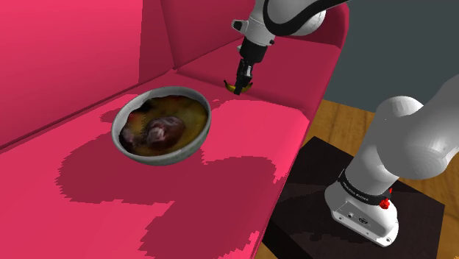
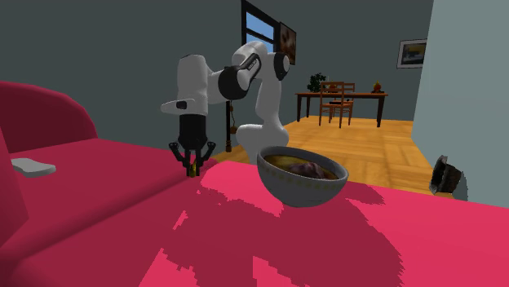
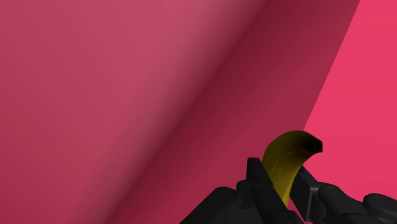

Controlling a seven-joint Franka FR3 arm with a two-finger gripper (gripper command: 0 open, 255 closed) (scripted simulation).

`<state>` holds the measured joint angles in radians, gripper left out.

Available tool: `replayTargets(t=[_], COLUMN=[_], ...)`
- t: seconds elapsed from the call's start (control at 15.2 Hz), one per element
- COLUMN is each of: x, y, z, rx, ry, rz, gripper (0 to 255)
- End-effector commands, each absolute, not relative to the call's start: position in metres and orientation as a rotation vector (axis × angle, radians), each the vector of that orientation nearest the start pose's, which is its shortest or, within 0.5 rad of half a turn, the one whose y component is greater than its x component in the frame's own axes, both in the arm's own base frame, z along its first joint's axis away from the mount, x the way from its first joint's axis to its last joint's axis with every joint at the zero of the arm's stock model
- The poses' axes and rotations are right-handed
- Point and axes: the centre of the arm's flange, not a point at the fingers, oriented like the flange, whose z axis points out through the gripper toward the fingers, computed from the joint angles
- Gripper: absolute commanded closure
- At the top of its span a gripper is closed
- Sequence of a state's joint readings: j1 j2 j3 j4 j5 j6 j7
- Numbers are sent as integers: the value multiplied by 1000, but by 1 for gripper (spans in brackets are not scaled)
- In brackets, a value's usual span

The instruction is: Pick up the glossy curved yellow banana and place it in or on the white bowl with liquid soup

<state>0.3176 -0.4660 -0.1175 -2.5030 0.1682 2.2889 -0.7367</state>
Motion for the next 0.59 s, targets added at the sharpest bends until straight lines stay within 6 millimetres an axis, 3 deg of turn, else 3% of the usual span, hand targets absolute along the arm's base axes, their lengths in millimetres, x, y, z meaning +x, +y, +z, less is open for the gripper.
replayTargets(t=[0.0,0.2,0.53], x=[416,415,415], y=[86,86,86], z=[470,469,496], rx=[-2725,-2725,-2725], ry=[-1228,-1228,-1228], rz=[-430,-430,-430], gripper=[255,255,255])
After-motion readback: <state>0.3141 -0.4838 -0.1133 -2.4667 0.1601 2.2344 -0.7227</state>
